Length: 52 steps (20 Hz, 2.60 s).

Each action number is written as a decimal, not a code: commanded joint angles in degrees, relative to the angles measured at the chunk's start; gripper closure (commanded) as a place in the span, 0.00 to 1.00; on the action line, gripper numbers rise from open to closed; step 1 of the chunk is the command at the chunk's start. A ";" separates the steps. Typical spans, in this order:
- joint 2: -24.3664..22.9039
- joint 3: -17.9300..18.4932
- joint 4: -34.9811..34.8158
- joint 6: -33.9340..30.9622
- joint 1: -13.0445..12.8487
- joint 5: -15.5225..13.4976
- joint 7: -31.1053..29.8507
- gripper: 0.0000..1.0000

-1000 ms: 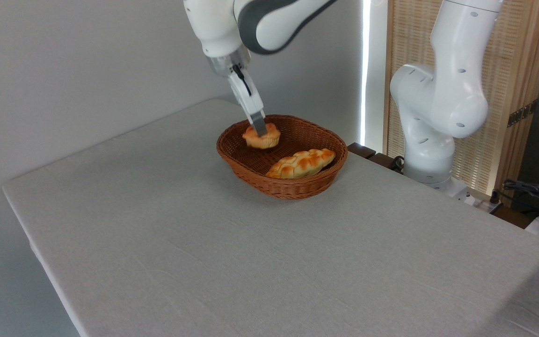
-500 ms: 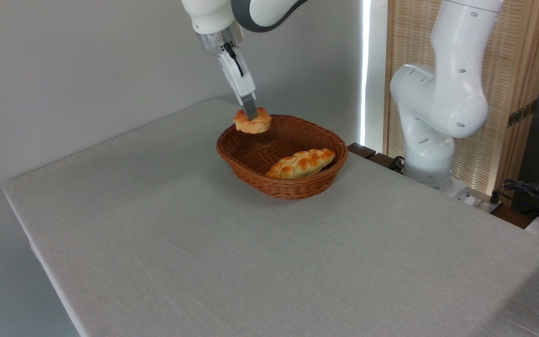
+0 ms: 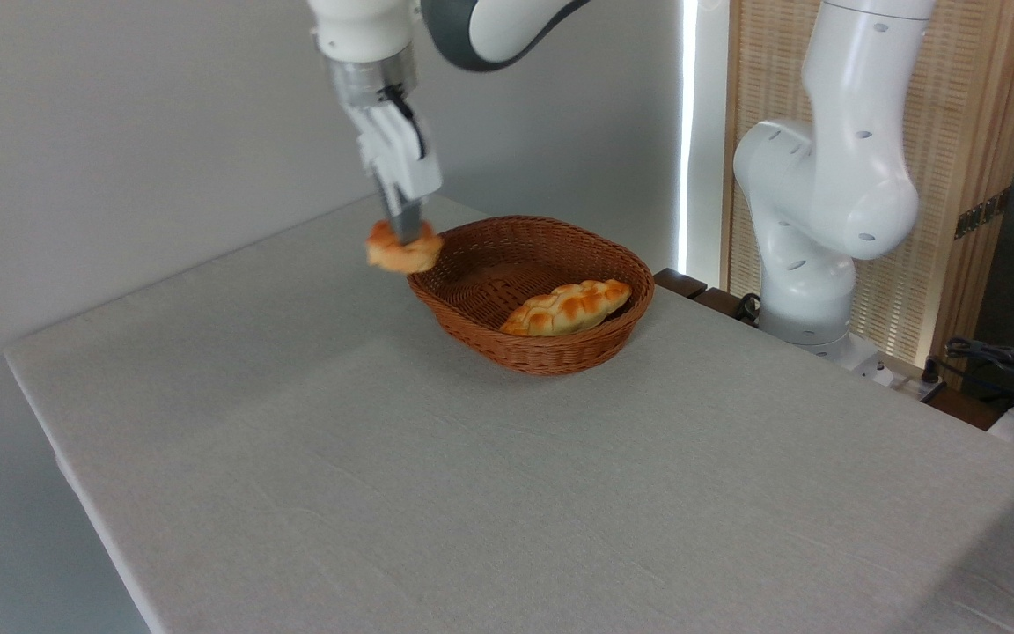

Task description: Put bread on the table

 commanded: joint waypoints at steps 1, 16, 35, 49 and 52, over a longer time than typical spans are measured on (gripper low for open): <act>8.15 2.93 6.16 5.56 -0.67 -0.05 0.49 0.97; 17.66 2.41 6.08 15.52 -0.32 0.04 0.49 0.07; 15.03 -1.45 21.88 -7.93 14.86 0.56 -0.04 0.00; 10.98 -3.92 29.28 -16.65 21.48 15.42 -0.30 0.00; 11.42 -3.22 30.69 -18.50 21.48 15.42 -0.30 0.00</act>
